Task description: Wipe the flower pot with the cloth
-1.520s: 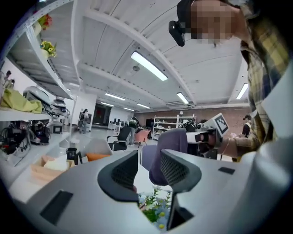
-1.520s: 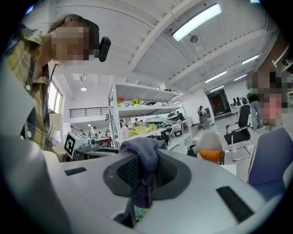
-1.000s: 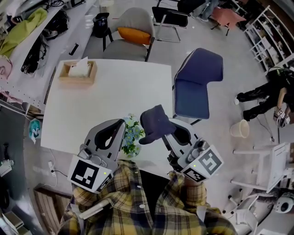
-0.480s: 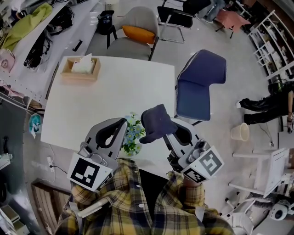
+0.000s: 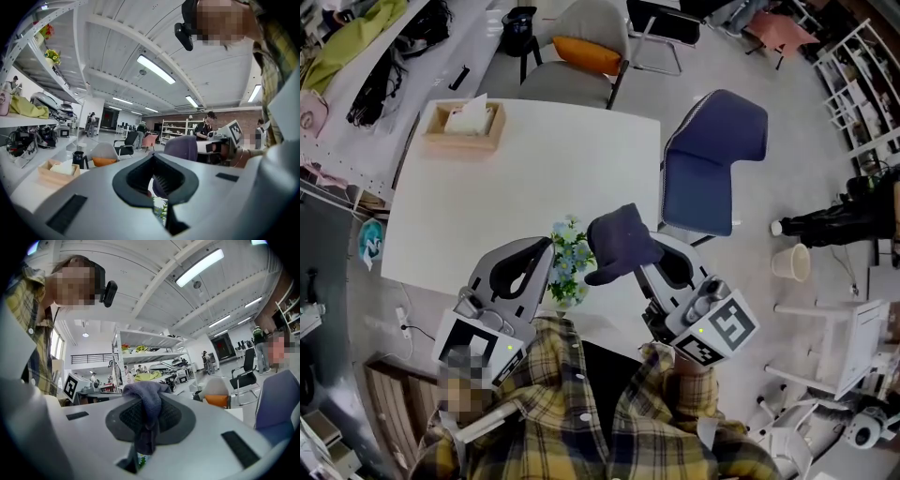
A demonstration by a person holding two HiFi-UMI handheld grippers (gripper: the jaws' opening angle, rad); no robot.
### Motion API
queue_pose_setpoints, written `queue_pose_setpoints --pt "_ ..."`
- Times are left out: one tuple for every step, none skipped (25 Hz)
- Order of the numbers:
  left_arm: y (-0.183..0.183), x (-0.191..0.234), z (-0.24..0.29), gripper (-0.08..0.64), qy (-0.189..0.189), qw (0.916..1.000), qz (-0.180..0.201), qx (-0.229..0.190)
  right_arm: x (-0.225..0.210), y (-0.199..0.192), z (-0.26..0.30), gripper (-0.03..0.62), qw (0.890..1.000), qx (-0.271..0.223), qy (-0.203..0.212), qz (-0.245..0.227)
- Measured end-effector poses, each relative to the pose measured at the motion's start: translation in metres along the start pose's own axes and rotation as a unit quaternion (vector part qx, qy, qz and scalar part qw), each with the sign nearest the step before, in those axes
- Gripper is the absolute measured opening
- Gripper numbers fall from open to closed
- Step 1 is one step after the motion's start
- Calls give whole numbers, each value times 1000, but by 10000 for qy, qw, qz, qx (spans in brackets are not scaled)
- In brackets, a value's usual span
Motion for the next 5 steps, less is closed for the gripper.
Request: queue_pose_setpoints --pt "-1 0 0 9 4 10000 -8 1 0 -1 0 21 10000 12 5 -2" --pt "-3 -1 0 9 4 10000 -9 2 -1 -2 -2 21 10000 14 9 1" --pt "-4 -2 0 9 -1 10000 -4 1 -1 -3 -4 21 10000 8 11 3" --pt "-6 -4 1 9 -9 10000 2 -1 -1 -4 -6 21 10000 -1 10 3" --pt "-7 -5 1 9 -18 10000 8 -2 -2 -4 -8 21 10000 -11 8 3"
Point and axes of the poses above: the fingertips, and each gripper's own axes: z forward along the fingers, x to its left, y out of its top, the point moved 2 cm from there along -z, backward along the fingers, and after that the axes turned 6 degrees about -x, right-handed, at the moved point
